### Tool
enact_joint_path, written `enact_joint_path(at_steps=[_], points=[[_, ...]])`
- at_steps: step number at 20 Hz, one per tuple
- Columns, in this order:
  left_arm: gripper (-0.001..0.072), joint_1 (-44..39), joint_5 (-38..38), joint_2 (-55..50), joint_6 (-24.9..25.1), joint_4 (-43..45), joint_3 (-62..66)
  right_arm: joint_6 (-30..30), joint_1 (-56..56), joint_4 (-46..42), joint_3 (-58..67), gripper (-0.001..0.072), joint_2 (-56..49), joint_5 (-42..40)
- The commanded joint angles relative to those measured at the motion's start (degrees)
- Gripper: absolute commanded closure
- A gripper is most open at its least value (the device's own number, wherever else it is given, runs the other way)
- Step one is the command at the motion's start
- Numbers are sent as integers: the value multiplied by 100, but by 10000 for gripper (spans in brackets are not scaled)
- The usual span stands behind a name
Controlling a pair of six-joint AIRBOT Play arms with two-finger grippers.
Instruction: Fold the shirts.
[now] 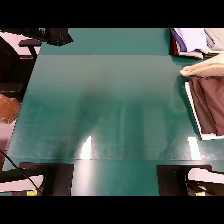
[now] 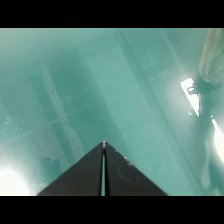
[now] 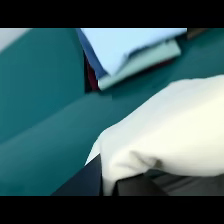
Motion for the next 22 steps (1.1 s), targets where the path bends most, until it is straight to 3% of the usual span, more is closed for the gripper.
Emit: enact_joint_path(at_steps=[1, 10, 15, 22], points=[[684, -2, 0, 0, 7, 4, 4, -28, -116, -9, 2, 697, 472, -332], [683, -2, -11, 2, 13, 4, 2, -28, -813, -90, -7, 696, 986, 1534], [684, -2, -52, 2, 146, 4, 2, -2, -944, -1320, -120, 696, 1049, 2820], [683, -2, -160, 2, 160, 7, 4, 7, -1333, -1910, -2273, 695, 1834, 2780]])
